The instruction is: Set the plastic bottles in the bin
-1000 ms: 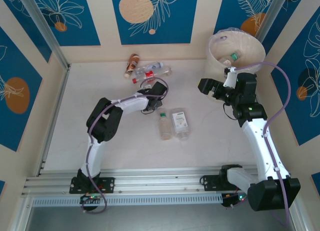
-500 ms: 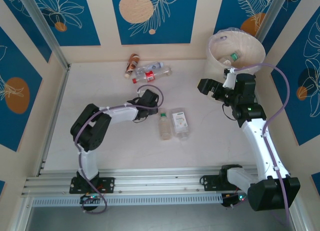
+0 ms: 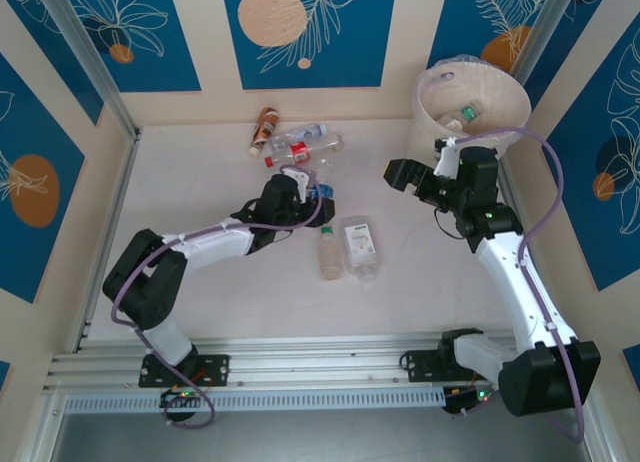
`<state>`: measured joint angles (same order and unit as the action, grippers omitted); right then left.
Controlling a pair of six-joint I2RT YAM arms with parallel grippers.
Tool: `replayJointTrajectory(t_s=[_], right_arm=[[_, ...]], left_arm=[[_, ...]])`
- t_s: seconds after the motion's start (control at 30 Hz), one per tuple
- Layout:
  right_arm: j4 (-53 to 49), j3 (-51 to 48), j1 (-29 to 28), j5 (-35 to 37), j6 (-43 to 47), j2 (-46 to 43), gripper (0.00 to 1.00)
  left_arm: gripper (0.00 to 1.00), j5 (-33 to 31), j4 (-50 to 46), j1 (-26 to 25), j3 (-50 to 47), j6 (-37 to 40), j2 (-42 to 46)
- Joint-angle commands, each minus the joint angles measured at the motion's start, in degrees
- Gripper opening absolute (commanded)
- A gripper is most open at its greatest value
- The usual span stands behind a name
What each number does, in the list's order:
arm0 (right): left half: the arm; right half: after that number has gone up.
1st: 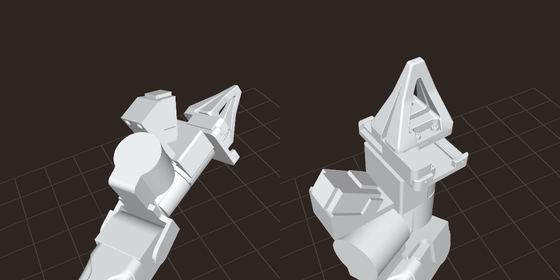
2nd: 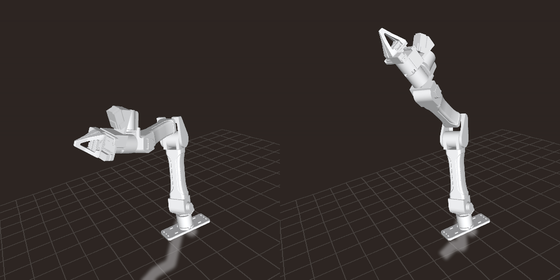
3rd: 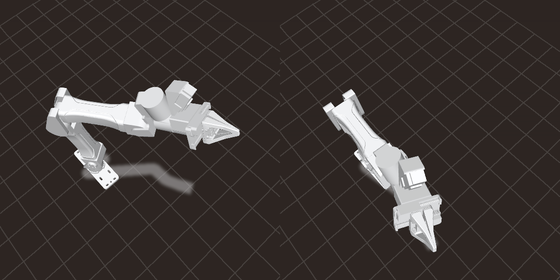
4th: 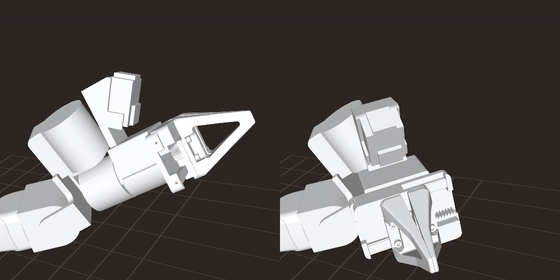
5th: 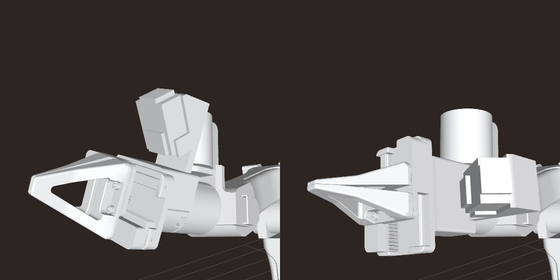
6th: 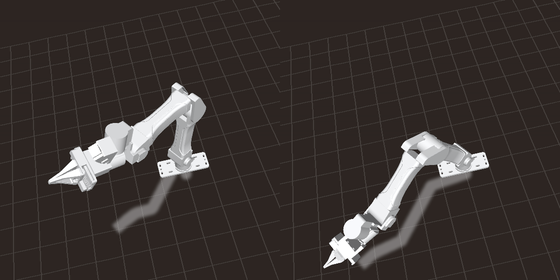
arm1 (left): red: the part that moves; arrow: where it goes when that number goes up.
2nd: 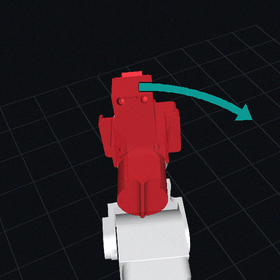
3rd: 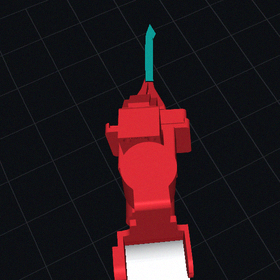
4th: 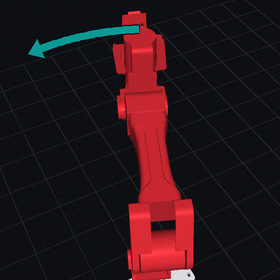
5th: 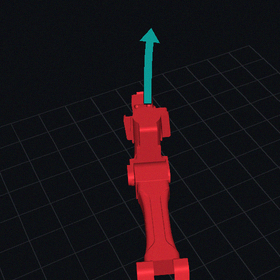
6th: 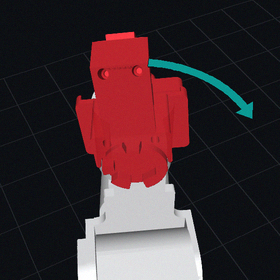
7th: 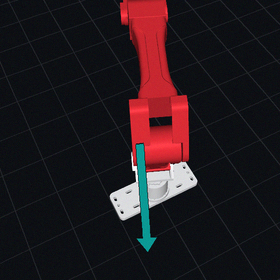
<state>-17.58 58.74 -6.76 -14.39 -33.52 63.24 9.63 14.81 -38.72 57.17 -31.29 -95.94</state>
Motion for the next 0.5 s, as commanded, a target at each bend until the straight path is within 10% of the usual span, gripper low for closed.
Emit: replayJointTrajectory(t_s=[0.0,0.2,0.47], right_arm=[[0.7,2.1,-1.0,-4.2,-1.9,1.4,1.00],[-0.9,5.9,-3.6,-13.7,1.2,6.6,1.00],[-3.5,10.1,-8.0,-2.2,-2.5,13.5,1.00]], left_arm=[[0.48,10.5,6.5,-0.3,-0.9,1.1,2.1],[0.48,18.8,10.1,-0.4,-1.4,1.2,3.0],[0.48,23.0,13.0,-0.6,-2.2,0.3,3.9]])
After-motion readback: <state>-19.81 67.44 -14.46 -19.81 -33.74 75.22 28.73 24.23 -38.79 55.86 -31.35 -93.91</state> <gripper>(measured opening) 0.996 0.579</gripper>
